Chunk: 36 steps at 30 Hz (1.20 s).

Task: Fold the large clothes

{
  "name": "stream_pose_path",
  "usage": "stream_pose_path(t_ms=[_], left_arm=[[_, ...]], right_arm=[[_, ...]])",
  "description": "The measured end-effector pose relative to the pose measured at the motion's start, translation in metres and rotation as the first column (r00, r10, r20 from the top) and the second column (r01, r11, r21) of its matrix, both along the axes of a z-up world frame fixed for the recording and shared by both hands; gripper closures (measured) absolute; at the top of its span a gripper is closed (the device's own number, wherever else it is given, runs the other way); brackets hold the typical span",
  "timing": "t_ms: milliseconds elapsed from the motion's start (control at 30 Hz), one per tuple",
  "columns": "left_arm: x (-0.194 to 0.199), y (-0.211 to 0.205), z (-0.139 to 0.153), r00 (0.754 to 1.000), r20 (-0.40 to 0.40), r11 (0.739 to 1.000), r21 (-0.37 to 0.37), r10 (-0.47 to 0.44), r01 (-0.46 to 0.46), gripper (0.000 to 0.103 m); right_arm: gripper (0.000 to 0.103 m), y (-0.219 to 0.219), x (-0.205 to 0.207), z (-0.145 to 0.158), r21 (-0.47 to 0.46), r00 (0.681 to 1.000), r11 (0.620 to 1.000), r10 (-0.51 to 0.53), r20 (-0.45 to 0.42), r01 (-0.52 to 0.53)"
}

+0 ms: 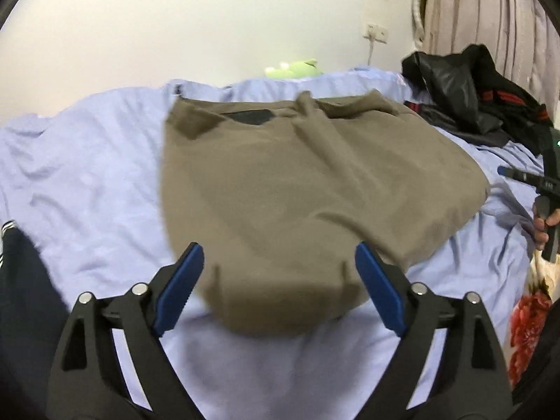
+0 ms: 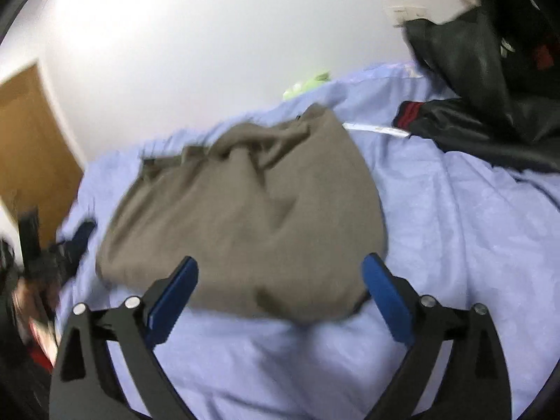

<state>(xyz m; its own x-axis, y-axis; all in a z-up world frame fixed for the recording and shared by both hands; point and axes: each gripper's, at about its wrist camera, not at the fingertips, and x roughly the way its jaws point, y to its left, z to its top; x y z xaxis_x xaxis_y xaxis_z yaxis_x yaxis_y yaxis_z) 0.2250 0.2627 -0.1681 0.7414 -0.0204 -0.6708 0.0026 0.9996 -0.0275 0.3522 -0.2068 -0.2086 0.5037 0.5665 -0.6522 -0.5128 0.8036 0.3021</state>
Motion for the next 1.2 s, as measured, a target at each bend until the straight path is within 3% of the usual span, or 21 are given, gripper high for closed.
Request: stream_pose_path(t_ms=[67, 133, 200, 400, 533, 667, 800, 867, 933, 967, 1000, 1033, 1100, 1200], left_arm=[[-0.008, 0.018, -0.007, 1.000, -0.014, 0.999, -0.032, 0.020, -0.020, 0.017], [-0.009, 0.027, -0.015, 0.999, -0.031, 0.998, -0.039, 0.045, -0.046, 0.017], [-0.010, 0.034, -0.021, 0.997, -0.027, 0.997, -0.042, 0.066, -0.067, 0.017], [0.014, 0.036, -0.045, 0.993, -0.100, 0.996, -0.067, 0.059, -0.066, 0.017], [0.032, 0.034, -0.056, 0.991, -0.126, 0.990, -0.131, 0.045, -0.061, 0.017], [0.041, 0.052, -0.069, 0.987, -0.163, 0.949, -0.309, 0.010, -0.060, 0.016], [0.048, 0.065, -0.089, 0.981, -0.193, 0.879, -0.469, -0.014, -0.080, 0.011], [0.052, 0.061, -0.088, 0.981, -0.192, 0.875, -0.479, -0.018, -0.078, 0.011], [0.056, 0.052, -0.083, 0.983, -0.184, 0.883, -0.466, -0.028, -0.062, 0.013], [0.058, 0.045, -0.079, 0.982, -0.182, 0.889, -0.455, -0.040, -0.048, 0.024], [0.060, 0.041, -0.075, 0.983, -0.168, 0.883, -0.469, -0.070, -0.017, 0.044], [0.061, 0.038, -0.069, 0.985, -0.161, 0.883, -0.468, -0.070, -0.013, 0.047], [0.062, 0.032, -0.060, 0.988, -0.134, 0.883, -0.469, -0.081, 0.008, 0.065], [0.057, 0.035, -0.047, 0.993, -0.097, 0.874, -0.486, -0.069, 0.013, 0.076]], right_arm=[[0.010, -0.011, 0.010, -0.006, -0.019, 0.999, 0.999, -0.033, -0.014, 0.033], [0.010, -0.027, 0.017, -0.023, 0.037, 0.993, 0.998, -0.052, -0.105, 0.056], [0.010, -0.030, 0.027, -0.041, 0.112, 0.979, 0.994, 0.006, -0.202, 0.017], [0.010, -0.016, 0.050, -0.070, 0.134, 0.966, 0.990, -0.005, -0.258, 0.042], [0.009, -0.006, 0.064, -0.075, 0.243, 0.952, 0.969, 0.035, -0.303, 0.041], [0.009, -0.008, 0.064, -0.063, 0.300, 0.952, 0.954, 0.074, -0.296, 0.019], [0.009, 0.005, 0.065, -0.070, 0.208, 0.952, 0.978, 0.051, -0.302, 0.013], [0.009, 0.017, 0.066, -0.075, 0.143, 0.951, 0.990, 0.036, -0.306, 0.009], [0.010, 0.020, 0.069, -0.075, 0.136, 0.949, 0.990, 0.007, -0.316, 0.038], [0.013, 0.019, 0.070, -0.075, 0.140, 0.947, 0.989, -0.007, -0.320, 0.054], [0.024, 0.017, 0.069, -0.072, 0.142, 0.947, 0.987, -0.021, -0.321, 0.070], [0.030, 0.015, 0.069, -0.067, 0.148, 0.947, 0.986, -0.030, -0.321, 0.082], [0.047, 0.012, 0.066, -0.053, 0.154, 0.957, 0.984, -0.036, -0.288, 0.084], [0.059, 0.010, 0.058, -0.034, 0.148, 0.967, 0.987, -0.028, -0.252, 0.067]])
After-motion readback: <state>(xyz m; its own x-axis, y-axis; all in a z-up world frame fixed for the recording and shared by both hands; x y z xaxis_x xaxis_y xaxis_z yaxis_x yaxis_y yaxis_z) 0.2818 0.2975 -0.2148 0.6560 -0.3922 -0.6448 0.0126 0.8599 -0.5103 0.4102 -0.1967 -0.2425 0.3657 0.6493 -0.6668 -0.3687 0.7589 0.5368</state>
